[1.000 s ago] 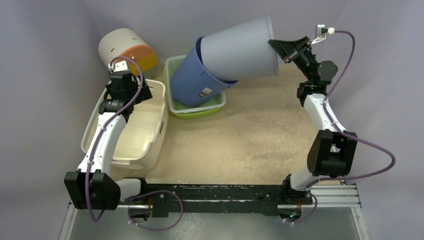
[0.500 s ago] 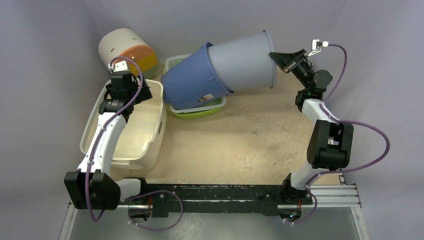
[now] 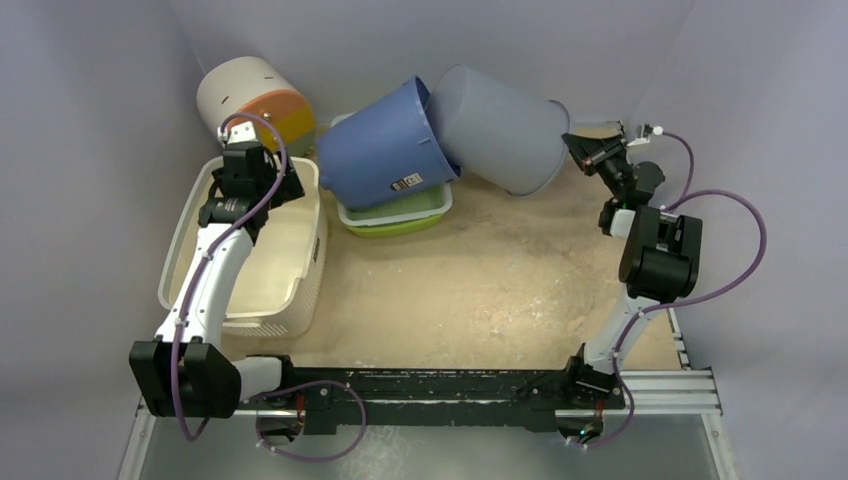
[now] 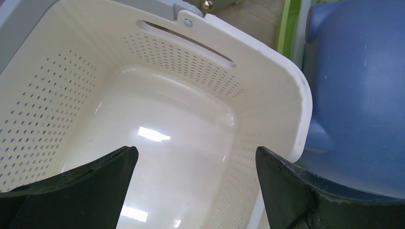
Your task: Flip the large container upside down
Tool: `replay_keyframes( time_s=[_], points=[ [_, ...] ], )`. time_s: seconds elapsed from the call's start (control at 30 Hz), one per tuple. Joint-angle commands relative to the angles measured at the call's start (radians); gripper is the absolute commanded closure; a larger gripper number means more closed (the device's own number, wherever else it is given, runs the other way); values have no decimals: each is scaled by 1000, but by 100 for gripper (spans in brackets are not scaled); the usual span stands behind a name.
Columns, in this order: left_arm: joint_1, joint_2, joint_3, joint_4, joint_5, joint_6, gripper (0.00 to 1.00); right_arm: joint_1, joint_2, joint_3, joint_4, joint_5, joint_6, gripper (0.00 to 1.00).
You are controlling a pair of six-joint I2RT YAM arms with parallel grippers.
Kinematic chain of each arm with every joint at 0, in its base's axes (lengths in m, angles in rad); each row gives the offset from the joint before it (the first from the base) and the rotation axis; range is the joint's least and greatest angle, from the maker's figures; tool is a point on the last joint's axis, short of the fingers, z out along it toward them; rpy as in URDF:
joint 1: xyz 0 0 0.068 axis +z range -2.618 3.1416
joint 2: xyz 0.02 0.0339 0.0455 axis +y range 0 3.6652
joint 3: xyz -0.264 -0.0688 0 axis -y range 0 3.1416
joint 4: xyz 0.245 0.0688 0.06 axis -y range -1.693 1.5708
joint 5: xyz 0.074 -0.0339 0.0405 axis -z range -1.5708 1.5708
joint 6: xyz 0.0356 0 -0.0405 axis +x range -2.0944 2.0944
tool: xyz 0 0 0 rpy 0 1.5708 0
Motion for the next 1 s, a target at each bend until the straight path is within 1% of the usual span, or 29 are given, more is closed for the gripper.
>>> replay_keyframes(
  time_s=[0.0, 0.13, 0.3, 0.53, 0.7, 0.87, 0.97],
  points=[
    [2, 10, 38, 31, -15, 14, 4, 26, 22, -11, -5, -89, -95, 100],
    [2, 21, 36, 35, -14, 13, 4, 23, 35, -23, -88, -93, -172, 100],
    [1, 32, 39, 41, -7, 10, 4, 14, 47, -62, -251, -71, -315, 100],
    [2, 41, 41, 43, -2, 15, 4, 10, 53, -51, -564, 22, -543, 100],
    [2, 41, 39, 42, 1, 14, 4, 9, 37, 48, -822, 157, -684, 99],
    [2, 41, 32, 45, 5, 11, 4, 10, 28, 108, -969, 260, -761, 96],
    [2, 41, 33, 45, 6, 13, 4, 10, 24, 147, -1036, 317, -802, 89]
  ],
)
